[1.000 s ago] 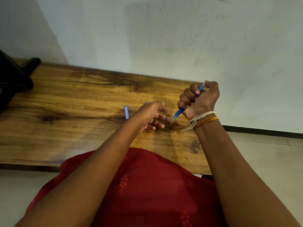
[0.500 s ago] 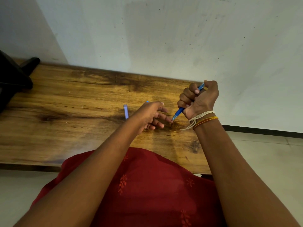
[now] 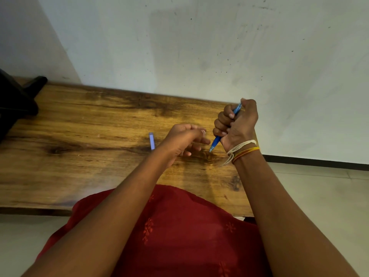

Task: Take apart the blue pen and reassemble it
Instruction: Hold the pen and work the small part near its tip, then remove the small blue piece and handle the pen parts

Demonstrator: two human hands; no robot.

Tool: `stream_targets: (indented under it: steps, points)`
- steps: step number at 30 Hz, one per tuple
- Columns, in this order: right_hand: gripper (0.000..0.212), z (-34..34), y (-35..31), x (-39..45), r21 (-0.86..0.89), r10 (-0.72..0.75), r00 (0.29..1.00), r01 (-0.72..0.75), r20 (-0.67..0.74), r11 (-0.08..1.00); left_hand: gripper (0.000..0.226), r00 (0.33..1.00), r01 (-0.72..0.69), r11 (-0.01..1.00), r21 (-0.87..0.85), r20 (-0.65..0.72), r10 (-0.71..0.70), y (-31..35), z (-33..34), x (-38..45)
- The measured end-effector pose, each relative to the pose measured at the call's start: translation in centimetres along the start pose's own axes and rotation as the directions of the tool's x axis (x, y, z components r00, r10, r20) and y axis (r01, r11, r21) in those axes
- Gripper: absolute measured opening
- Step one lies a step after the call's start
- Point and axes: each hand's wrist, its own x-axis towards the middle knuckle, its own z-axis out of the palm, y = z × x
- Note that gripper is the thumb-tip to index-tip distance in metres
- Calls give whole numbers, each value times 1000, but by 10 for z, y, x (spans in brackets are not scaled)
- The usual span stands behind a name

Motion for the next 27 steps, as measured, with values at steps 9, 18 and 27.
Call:
stream_targets:
  steps: [9,18,27]
  points:
    - [47,3,6,2,-62,-6,991,15,131,998,62,969,-243,964,105,-22,247,-2,3,2]
    - [47,4,9,3,-65,24,985,-13,169,998,49,962,-249,968,21,-112,249,2,1,4]
    - [20,16,21,3,-237,101,947,-27,306,971,41,930,-339,940,-35,-166,329,2,0,9]
